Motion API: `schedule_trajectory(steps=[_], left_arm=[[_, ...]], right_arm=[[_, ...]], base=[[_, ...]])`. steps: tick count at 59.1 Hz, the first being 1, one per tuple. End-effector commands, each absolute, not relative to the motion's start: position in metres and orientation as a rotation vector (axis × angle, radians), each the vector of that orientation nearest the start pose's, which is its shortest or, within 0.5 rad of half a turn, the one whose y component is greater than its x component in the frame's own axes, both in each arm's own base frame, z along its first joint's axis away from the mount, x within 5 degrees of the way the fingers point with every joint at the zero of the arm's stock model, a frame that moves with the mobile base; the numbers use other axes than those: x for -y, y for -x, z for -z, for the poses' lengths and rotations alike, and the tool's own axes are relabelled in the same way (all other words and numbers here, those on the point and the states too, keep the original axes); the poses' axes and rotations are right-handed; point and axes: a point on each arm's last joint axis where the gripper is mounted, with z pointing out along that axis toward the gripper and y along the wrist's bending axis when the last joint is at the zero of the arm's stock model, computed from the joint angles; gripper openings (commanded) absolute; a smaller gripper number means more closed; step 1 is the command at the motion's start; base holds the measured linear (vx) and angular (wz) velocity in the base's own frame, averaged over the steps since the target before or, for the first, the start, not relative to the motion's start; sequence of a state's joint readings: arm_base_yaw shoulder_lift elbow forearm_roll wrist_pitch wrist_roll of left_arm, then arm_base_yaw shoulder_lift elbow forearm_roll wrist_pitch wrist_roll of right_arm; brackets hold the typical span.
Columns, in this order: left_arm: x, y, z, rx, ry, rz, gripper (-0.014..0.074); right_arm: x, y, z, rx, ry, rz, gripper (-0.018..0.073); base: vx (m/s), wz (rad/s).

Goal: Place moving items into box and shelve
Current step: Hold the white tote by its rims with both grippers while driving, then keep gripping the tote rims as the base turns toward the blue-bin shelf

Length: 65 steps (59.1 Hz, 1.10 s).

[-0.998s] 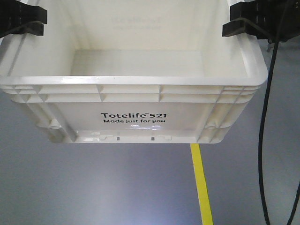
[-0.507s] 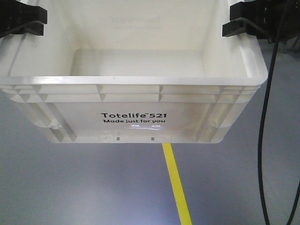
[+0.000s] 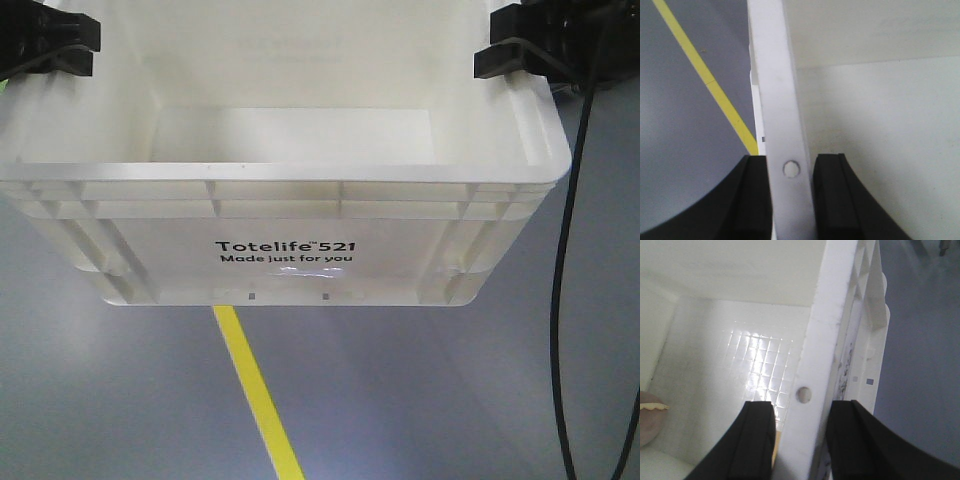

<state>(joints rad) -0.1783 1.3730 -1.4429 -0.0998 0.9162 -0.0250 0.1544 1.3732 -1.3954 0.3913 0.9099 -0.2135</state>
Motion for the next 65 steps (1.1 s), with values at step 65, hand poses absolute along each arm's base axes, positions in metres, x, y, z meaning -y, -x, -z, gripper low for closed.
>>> schedule_trajectory(steps=[65], left_arm=[[0.0683, -0.2803, -0.4424, -2.107, -0.124, 0.361, -0.0016]], right_arm=[[-0.0816, -0.2725, -0.4378, -2.084, 0.252, -0.598, -0.0013]], base=[[0.47, -0.50]])
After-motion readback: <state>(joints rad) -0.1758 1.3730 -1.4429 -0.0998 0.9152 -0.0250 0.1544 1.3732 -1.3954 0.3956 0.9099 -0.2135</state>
